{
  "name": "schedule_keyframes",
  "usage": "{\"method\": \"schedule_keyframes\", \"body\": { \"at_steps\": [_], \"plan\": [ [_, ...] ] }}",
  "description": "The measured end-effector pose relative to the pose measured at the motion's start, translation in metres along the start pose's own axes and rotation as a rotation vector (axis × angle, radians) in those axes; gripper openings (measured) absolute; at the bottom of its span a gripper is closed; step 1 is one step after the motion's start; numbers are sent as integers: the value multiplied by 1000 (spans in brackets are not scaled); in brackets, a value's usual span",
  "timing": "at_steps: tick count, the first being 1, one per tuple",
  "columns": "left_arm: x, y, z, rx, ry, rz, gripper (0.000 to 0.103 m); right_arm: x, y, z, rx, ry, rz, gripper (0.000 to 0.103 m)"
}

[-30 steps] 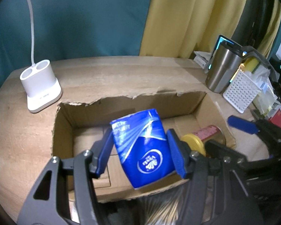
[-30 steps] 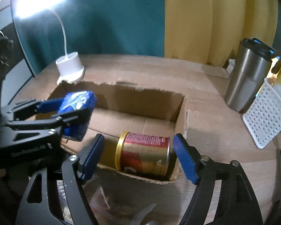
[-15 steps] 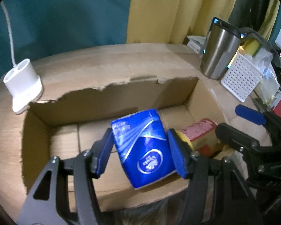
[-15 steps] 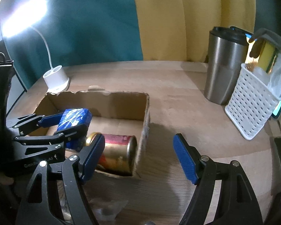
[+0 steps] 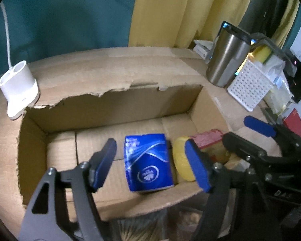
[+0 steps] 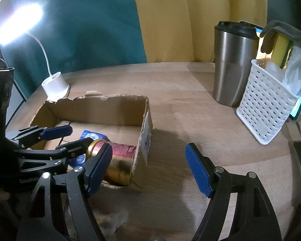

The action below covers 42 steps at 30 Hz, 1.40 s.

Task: Organize objects
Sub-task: 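Carry the tissue pack into the box and release it while the right gripper carries the can, then lower the gold-red can into the box and open the right gripper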

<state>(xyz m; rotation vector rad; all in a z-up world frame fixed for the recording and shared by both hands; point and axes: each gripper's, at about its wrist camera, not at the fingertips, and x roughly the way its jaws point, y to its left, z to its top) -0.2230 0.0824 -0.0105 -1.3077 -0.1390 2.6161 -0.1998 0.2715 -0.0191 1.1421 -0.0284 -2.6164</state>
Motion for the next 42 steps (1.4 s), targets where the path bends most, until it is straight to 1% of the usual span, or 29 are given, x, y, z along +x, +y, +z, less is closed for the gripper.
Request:
{"method": "schedule_keyframes", "body": {
  "at_steps": [9, 14, 23, 24, 27, 35, 42],
  "plan": [
    [-26, 3, -5, 4, -51, 7, 73, -16, 8, -3, 0, -16, -17, 78],
    [-46, 8, -12, 1, -84, 14, 73, -26, 17, -6, -10, -23, -18, 78],
    [-70, 12, -26, -11, -120, 12, 73, -38, 33, -14, -32, -27, -15, 78],
    [-72, 12, -28, -12, -124, 12, 73, -40, 34, -15, -35, -28, -15, 78],
    [-79, 15, -33, -26, -134, 14, 85, -42, 39, -17, -41, -29, -14, 78],
    [-93, 24, -49, -49, -138, 23, 85, -48, 51, -25, -56, -26, -8, 78],
    [-105, 31, -63, -60, -144, 45, 85, -52, 63, -35, -63, -29, 1, 78]
  ]
}}
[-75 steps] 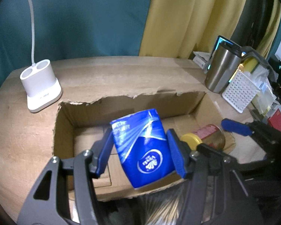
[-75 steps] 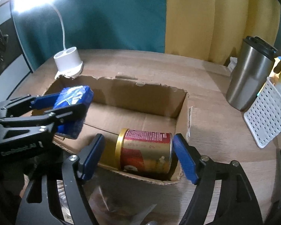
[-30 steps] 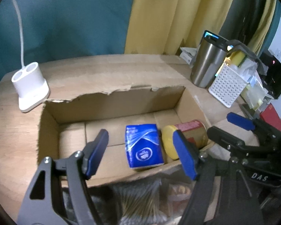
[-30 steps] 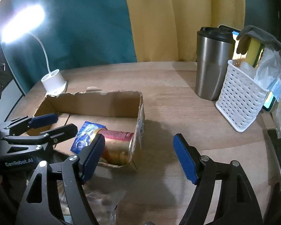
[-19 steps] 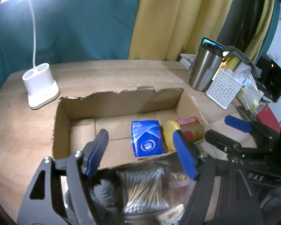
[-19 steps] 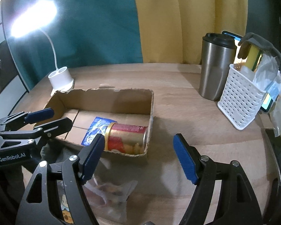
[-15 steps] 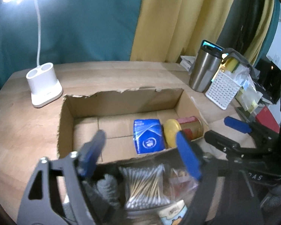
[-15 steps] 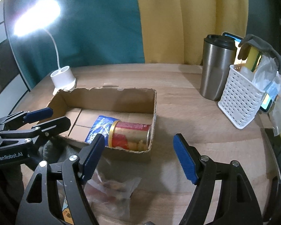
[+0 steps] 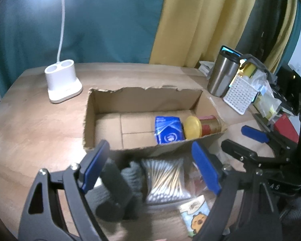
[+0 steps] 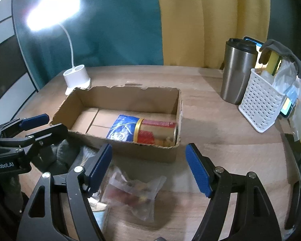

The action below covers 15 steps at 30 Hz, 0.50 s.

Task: Organize objects
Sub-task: 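Lower the gold-red can into the box and open the right gripper, then grasp the gray knit glove with the left gripper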

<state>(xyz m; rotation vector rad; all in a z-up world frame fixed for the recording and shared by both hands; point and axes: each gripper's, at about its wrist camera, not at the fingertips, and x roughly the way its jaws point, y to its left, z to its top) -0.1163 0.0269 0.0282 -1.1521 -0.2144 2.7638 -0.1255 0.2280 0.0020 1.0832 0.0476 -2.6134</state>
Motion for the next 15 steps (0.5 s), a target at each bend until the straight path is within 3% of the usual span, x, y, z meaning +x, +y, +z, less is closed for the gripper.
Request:
{"method": "schedule_keyframes", "body": {
  "at_steps": [7, 10, 15],
  "plan": [
    [-11, 12, -11, -7, -5, 27, 85, -1, 10, -7, -8, 6, 5, 79],
    [-13, 20, -16, -19, 2, 46, 85, -3, 13, -11, -9, 7, 12, 86],
    [-13, 28, -25, -26, 14, 67, 85, -4, 16, -15, -11, 10, 11, 86]
  ]
}}
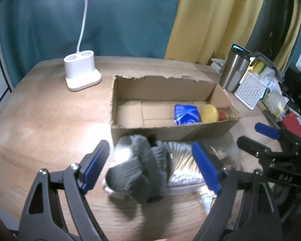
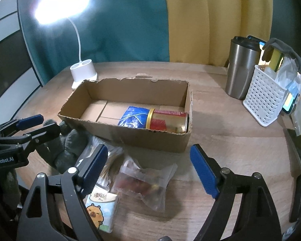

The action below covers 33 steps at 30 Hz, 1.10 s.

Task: Organize objects
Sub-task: 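Grasp the gray knit glove with the left gripper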

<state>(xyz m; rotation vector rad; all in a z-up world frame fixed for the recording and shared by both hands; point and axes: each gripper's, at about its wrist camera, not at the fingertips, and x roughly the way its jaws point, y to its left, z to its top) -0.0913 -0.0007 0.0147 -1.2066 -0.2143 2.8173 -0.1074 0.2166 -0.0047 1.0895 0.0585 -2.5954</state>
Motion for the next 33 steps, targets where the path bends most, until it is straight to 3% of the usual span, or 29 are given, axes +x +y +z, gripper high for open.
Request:
{"method": "schedule_keyframes", "body": {
  "at_steps": [12, 19, 23, 25, 33],
  "plan": [
    [13, 6, -17, 11, 46, 24, 85, 9, 4, -11, -3, 38, 0, 86],
    [16, -7, -19, 88, 17, 9, 84, 16, 1, -13, 9, 60, -6, 86],
    [21, -2, -21, 90, 28, 15, 67, 20, -1, -14, 15, 68, -7, 86],
    [21, 2, -23, 89, 31, 20, 53, 21, -2, -15, 16, 72, -8, 86],
    [15, -13, -30, 169, 10, -25, 46, 29, -7, -20, 31, 93, -9, 86]
  ]
}}
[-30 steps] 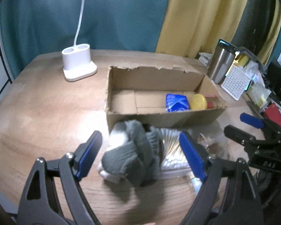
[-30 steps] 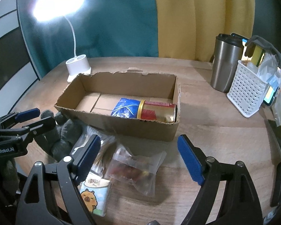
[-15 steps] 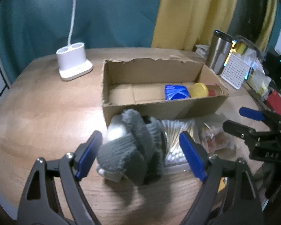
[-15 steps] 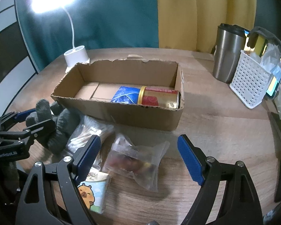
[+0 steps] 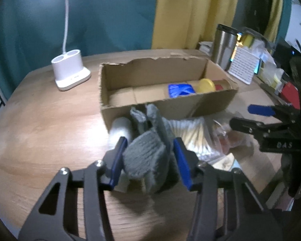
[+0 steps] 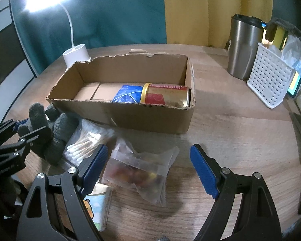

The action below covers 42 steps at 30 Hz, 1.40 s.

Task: Organize objects
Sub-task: 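Grasp the gray knit glove with the left gripper, then lift the glove with the left gripper while the right gripper grasps the clear snack bag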

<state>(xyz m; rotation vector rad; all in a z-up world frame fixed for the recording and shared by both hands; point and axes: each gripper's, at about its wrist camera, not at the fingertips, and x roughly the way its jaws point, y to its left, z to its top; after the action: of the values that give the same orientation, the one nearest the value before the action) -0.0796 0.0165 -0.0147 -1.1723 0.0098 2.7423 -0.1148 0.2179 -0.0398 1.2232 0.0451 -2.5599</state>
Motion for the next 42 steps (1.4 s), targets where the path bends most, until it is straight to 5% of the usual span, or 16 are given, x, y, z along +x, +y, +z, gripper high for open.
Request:
{"method": "schedule_keyframes", "body": {
  "at_steps": [9, 25, 32, 42],
  "plan": [
    [23, -5, -5, 10, 69, -10, 47, 4, -4, -4, 17, 23, 9, 86],
    [21, 1, -7, -35, 65, -67, 35, 20, 3, -8, 23, 79, 52, 86],
    [11, 2, -2, -50, 40, -85, 35, 16, 7, -8, 16, 81, 85, 68],
    [-11, 2, 10, -49, -21, -91, 35, -6, 7, 0, 10, 28, 67, 66]
  ]
}}
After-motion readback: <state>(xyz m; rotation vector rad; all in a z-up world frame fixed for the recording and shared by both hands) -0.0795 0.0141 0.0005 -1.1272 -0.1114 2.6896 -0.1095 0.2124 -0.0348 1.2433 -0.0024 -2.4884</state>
